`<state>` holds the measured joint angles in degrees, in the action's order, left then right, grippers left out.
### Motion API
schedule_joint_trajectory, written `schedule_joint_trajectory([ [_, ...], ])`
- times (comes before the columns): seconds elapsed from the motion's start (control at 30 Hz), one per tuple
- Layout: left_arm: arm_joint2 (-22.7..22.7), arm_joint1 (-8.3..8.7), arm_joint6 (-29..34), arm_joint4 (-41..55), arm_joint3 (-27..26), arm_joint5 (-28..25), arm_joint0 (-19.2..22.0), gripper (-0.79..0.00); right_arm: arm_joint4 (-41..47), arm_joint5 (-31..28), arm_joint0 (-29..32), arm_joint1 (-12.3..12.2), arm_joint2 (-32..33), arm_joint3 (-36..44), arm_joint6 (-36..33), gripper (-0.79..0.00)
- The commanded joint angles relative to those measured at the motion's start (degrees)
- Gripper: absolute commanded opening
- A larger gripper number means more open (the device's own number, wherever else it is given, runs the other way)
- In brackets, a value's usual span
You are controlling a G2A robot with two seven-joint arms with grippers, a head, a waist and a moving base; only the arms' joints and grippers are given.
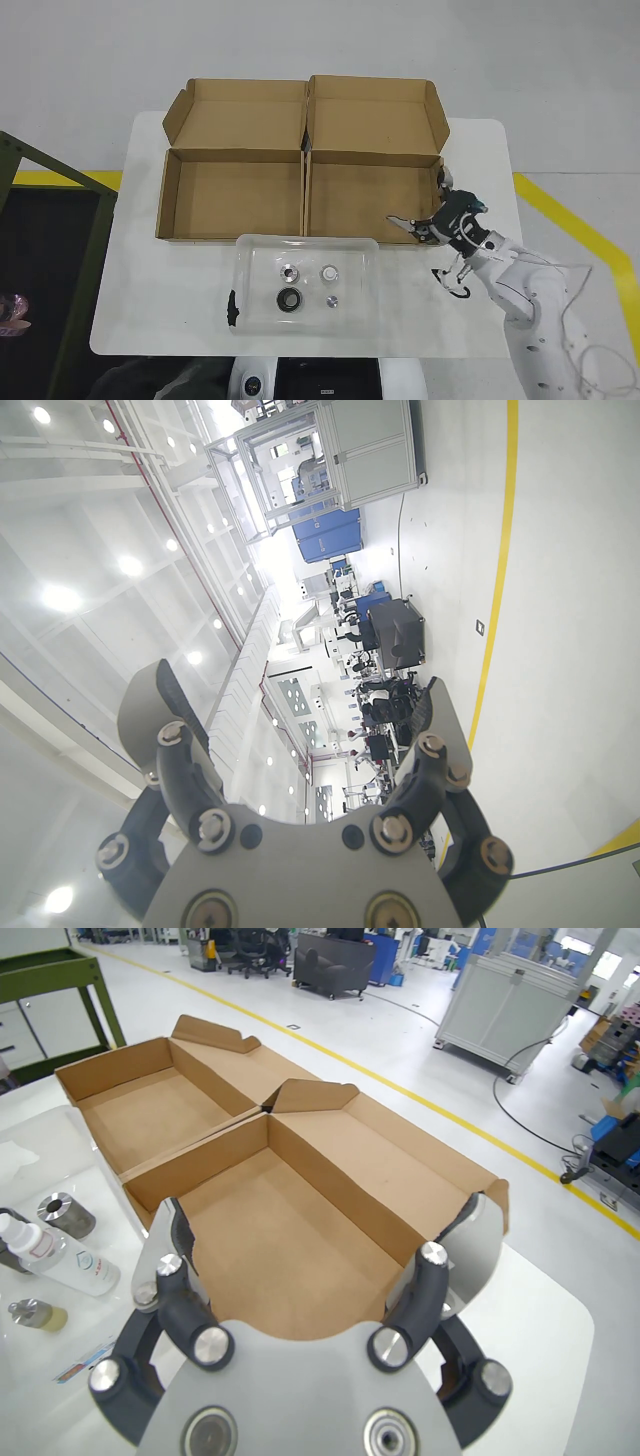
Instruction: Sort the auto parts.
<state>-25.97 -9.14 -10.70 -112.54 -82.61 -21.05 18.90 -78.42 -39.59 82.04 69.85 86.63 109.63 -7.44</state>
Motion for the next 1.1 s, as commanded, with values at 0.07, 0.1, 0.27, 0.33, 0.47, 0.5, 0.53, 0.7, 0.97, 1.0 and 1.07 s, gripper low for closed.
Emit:
schedule_joint_trajectory([
  [0.07, 0.0, 0.00, 0.0, 0.0, 0.0, 0.0, 0.0, 0.000, -0.5, -2.8, -2.1, 0.0, -3.9, 0.2, -1.7, 0.000],
  [0.1, 0.0, 0.00, 0.0, 0.0, 0.0, 0.0, 0.0, 0.000, -0.9, -3.6, -2.6, -0.1, -4.8, 0.6, -2.4, 0.000],
  [0.27, 0.0, 0.00, 0.0, 0.0, 0.0, 0.0, 0.0, 0.000, 0.2, -6.8, -4.1, -0.1, -8.8, 1.8, -4.7, 0.000],
  [0.33, 0.0, 0.00, 0.0, 0.0, 0.0, 0.0, 0.0, 0.000, 1.6, -7.8, -4.4, -0.2, -10.3, 2.0, -6.2, 0.000],
  [0.47, 0.0, 0.00, 0.0, 0.0, 0.0, 0.0, 0.0, 0.000, 2.8, -10.4, -5.2, -0.3, -12.9, 3.0, -10.6, 0.000],
  [0.5, 0.0, 0.00, 0.0, 0.0, 0.0, 0.0, 0.0, 0.000, 3.2, -10.8, -5.4, -0.4, -13.4, 3.2, -11.6, 0.000],
  [0.53, 0.0, 0.00, 0.0, 0.0, 0.0, 0.0, 0.0, 0.000, 3.5, -11.1, -5.4, -0.4, -13.9, 3.5, -12.4, 0.000],
  [0.7, 0.0, 0.00, 0.0, 0.0, 0.0, 0.0, 0.0, 0.000, 3.7, -13.1, -5.5, -0.7, -16.3, 5.3, -16.1, 0.000],
  [0.97, 0.0, 0.00, 0.0, 0.0, 0.0, 0.0, 0.0, 0.000, 2.3, -16.2, -5.7, -1.2, -21.1, 6.2, -20.5, 0.000],
  [1.0, 0.0, 0.00, 0.0, 0.0, 0.0, 0.0, 0.0, 0.000, 2.1, -16.7, -6.0, -1.2, -21.6, 6.0, -20.9, 0.000],
  [1.07, 0.0, 0.00, 0.0, 0.0, 0.0, 0.0, 0.0, 0.000, 2.1, -16.9, -6.2, -1.3, -22.4, 5.4, -21.3, 0.000],
])
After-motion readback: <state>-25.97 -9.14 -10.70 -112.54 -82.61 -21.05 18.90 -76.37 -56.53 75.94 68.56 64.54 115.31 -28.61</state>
